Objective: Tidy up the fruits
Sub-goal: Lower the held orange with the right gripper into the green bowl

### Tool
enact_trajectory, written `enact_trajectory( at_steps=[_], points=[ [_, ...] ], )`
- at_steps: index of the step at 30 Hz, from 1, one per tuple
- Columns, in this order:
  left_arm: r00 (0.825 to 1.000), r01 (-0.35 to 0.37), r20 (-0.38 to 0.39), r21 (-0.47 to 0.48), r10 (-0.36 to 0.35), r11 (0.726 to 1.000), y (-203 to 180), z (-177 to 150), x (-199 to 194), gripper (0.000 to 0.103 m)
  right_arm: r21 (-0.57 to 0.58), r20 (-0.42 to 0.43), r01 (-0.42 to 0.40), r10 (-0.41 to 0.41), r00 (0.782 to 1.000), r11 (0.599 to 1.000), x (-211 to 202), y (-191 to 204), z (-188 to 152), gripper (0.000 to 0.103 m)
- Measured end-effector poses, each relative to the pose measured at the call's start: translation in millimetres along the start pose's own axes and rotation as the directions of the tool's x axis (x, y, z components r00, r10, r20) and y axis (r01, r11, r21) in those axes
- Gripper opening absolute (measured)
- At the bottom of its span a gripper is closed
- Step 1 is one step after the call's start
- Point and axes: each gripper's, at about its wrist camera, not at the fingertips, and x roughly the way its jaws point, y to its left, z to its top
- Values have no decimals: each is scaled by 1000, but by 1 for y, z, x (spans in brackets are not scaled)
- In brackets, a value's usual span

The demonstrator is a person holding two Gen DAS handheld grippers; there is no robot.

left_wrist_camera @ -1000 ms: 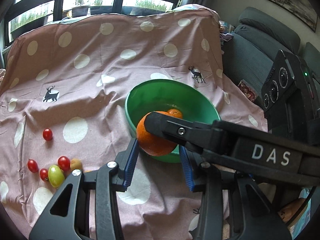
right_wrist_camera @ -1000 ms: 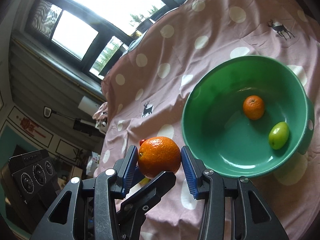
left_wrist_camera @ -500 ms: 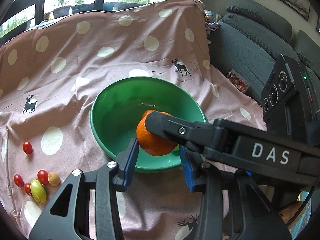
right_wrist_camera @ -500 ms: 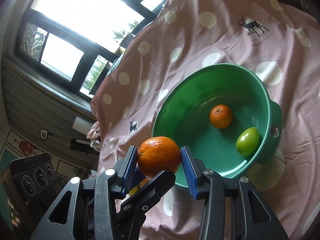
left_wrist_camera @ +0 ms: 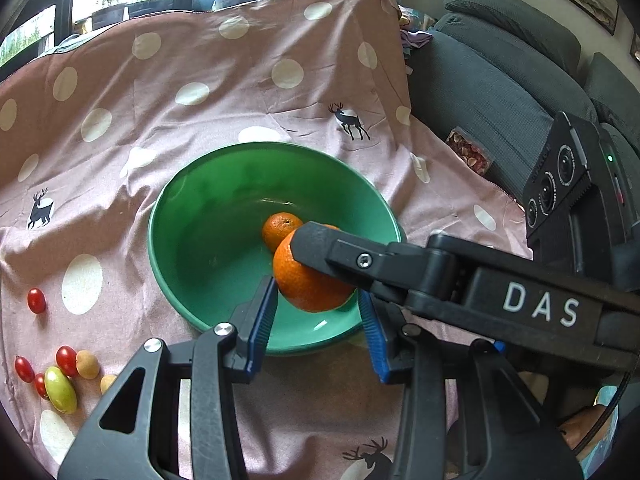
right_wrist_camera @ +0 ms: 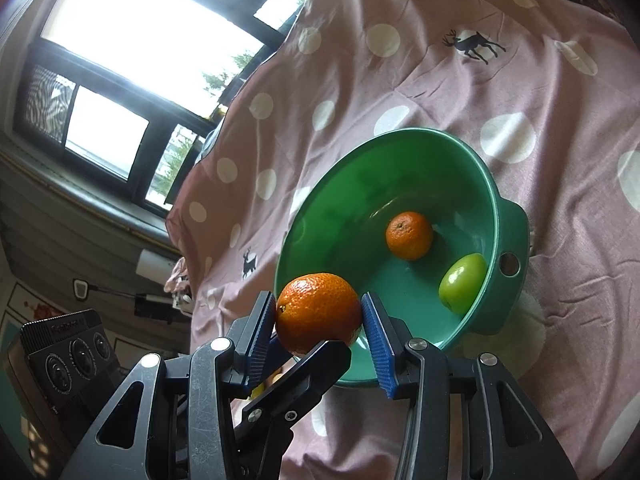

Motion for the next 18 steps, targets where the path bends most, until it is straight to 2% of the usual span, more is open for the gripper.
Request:
enact_trajectory(
  at_steps=[18],
  points=[
    [999, 35, -36, -15, -36, 999, -1, 0, 16, 42, 19, -1, 79, -79, 997, 997, 1, -7, 2, 47]
  ],
)
